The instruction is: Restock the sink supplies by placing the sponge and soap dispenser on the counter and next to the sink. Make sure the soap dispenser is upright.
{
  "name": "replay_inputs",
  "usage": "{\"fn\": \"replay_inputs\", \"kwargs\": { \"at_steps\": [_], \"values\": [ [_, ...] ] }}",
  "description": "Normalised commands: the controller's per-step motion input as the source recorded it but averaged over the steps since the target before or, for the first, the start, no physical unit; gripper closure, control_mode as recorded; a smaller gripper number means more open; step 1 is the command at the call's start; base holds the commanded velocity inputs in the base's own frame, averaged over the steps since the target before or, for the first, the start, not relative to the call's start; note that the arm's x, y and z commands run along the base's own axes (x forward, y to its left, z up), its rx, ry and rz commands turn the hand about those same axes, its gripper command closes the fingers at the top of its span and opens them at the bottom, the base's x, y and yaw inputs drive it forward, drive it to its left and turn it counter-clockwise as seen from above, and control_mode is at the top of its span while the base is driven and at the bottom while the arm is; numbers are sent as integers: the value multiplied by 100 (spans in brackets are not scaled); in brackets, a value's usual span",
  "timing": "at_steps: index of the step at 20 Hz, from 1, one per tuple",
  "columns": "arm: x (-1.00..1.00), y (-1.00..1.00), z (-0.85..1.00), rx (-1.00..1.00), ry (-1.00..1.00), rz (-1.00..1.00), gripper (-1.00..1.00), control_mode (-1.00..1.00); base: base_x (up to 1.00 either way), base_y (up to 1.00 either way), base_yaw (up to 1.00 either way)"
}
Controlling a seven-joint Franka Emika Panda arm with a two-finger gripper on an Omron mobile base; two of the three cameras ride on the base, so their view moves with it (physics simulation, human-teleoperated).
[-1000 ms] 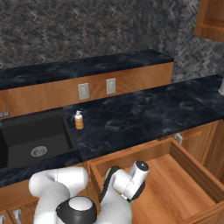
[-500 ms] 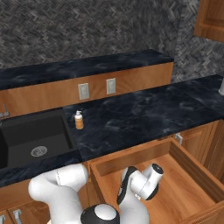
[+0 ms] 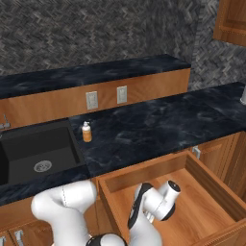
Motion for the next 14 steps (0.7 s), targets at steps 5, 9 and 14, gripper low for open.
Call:
{"fn": "replay_inputs", "kwargs": {
  "at_steps": [5, 9, 14],
  "values": [
    [-29, 5, 0, 0, 0, -10, -100, -100, 0, 0, 0],
    [-1, 5, 0, 0, 0, -13, -100, -100, 0, 0, 0],
    [0, 19, 0, 0, 0, -18, -100, -100, 0, 0, 0]
  ]
}}
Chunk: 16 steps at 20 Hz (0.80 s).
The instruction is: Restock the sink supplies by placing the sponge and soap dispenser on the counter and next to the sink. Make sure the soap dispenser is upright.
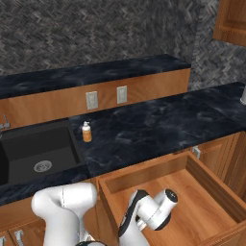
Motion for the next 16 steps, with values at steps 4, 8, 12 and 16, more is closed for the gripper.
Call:
{"fn": "replay_inputs", "kwargs": {
  "at_steps": [4, 8, 12, 16],
  "values": [
    [1, 25, -3, 0, 0, -18, -100, -100, 0, 0, 0],
    [2, 26, -31, 0, 0, -15, -100, -100, 0, 0, 0],
    [6, 26, -39, 0, 0, -15, -100, -100, 0, 0, 0],
    [7, 26, -46, 0, 0, -15, 100, -100, 0, 0, 0]
  ]
}}
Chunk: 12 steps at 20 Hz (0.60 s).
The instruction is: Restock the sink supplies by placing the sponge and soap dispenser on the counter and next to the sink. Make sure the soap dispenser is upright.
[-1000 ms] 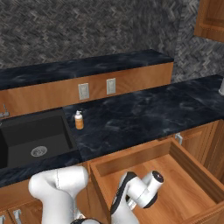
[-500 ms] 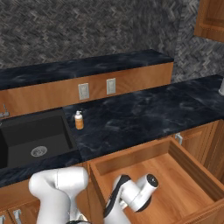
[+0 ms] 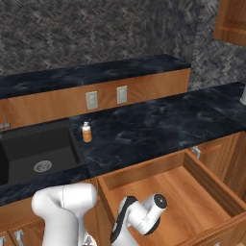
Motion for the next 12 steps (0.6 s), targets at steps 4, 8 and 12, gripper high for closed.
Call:
{"fn": "replay_inputs", "kwargs": {
  "at_steps": [4, 8, 12],
  "values": [
    [6, 30, -28, 0, 0, -15, 100, -100, 0, 0, 0],
    [0, 2, 2, 0, 0, -9, 100, -100, 0, 0, 0],
    [-5, -12, 86, 0, 0, -1, 100, -100, 0, 0, 0]
  ]
}}
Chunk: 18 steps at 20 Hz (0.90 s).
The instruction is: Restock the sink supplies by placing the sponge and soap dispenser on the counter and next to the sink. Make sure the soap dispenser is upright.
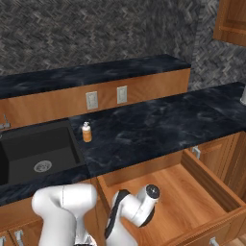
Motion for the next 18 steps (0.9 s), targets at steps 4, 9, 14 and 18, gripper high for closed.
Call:
{"fn": "replay_inputs", "kwargs": {
  "at_steps": [4, 9, 14, 18],
  "values": [
    [-15, -32, 100, 0, -1, 0, 100, -100, 0, 0, 0],
    [-33, -33, 100, 0, -4, 0, 100, -100, 0, 0, 0],
    [-26, 9, 100, 0, -10, 0, 100, -100, 0, 0, 0],
    [-3, 63, 87, 0, -11, 0, 100, -100, 0, 0, 0]
  ]
}}
